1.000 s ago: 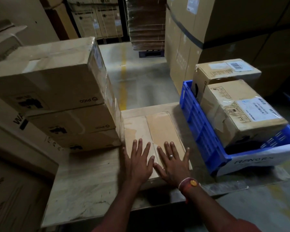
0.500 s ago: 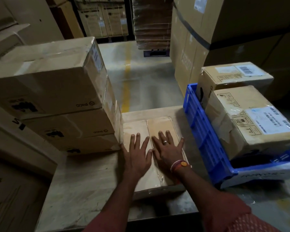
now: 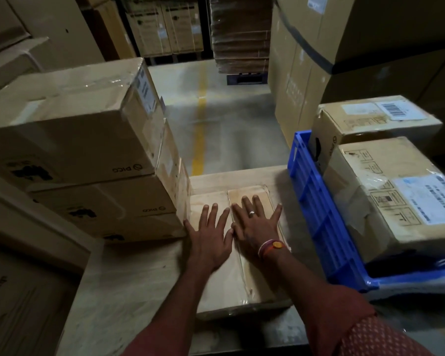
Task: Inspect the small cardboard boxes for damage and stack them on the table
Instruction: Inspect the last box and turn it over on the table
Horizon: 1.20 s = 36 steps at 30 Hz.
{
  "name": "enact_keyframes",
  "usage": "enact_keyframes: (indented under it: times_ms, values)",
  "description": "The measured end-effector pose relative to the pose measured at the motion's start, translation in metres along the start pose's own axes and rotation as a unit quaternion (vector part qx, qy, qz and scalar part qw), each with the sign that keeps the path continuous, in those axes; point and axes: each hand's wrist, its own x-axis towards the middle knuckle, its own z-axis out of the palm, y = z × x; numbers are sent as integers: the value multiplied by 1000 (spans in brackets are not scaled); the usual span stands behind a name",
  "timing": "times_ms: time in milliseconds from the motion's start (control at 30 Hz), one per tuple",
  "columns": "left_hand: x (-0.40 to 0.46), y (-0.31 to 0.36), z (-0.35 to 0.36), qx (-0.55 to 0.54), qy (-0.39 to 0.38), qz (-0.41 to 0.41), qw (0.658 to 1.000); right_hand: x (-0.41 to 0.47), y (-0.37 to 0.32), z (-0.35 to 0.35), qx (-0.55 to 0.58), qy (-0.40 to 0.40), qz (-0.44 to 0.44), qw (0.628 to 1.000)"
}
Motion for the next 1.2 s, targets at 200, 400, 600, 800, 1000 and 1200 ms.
enact_keyframes:
  times_ms: [200, 400, 600, 800, 1000, 1200]
  values:
    - [-5, 2, 4, -10, 62, 5, 998, 7, 7, 4, -28, 23, -10, 999]
    - [-7, 1, 0, -122, 113, -51, 985, 16, 13, 4, 4, -31, -20, 999]
    - [-20, -18, -1, -373, 176, -201, 889, 1, 33, -18, 131, -41, -51, 989]
    - [-81, -26, 1, -531, 80, -272, 799, -61, 44, 2, 270, 10, 44, 962]
    - [-116, -25, 17, -704, -51, -339, 622, -104, 37, 9, 358, 32, 53, 932]
    - [-122, -23, -29, -712, -35, -170, 681, -129, 34, 7, 491, 67, 94, 864]
